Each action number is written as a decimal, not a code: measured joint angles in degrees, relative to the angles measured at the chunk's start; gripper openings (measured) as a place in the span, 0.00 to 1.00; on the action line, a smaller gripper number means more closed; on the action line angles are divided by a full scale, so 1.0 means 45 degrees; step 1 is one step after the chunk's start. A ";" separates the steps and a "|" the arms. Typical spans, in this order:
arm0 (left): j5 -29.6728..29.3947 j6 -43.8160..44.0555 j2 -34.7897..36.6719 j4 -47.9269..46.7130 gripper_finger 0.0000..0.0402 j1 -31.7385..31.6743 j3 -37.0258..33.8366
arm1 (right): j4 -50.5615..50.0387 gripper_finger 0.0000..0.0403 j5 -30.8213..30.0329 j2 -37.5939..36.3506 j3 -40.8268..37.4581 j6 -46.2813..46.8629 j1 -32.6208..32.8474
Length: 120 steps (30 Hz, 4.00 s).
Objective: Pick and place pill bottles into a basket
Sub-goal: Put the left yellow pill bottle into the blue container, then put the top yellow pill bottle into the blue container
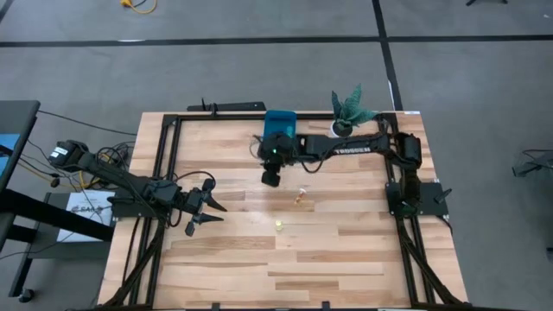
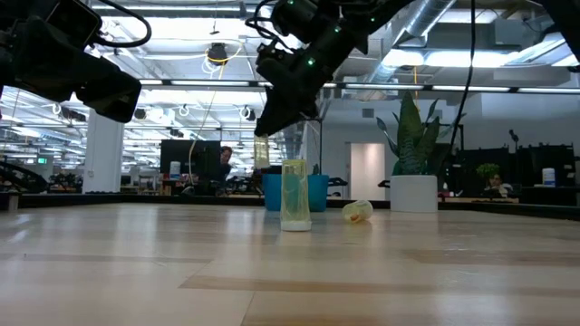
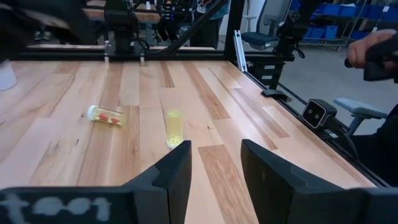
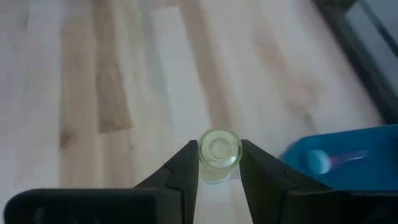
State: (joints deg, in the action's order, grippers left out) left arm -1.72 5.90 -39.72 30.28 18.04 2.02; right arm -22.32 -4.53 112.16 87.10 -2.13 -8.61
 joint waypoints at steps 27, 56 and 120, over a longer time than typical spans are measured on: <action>-0.0049 -0.0142 -0.0001 0.0015 0.32 0.0000 0.0000 | -0.0005 0.24 0.1960 0.0715 0.0683 0.0778 -0.3578; -0.0048 -0.0137 0.0000 0.0053 0.32 0.0000 0.0000 | -0.0472 0.26 0.1680 0.1258 0.0625 0.0680 -0.3437; -0.0044 -0.0166 0.0000 -0.0045 0.32 0.0000 0.0000 | -1.0662 0.58 0.1677 0.1214 0.5803 -0.2276 -0.2148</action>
State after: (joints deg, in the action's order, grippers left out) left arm -1.91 5.15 -39.72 30.08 18.04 2.02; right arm -70.30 3.01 117.62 113.21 -12.38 -18.27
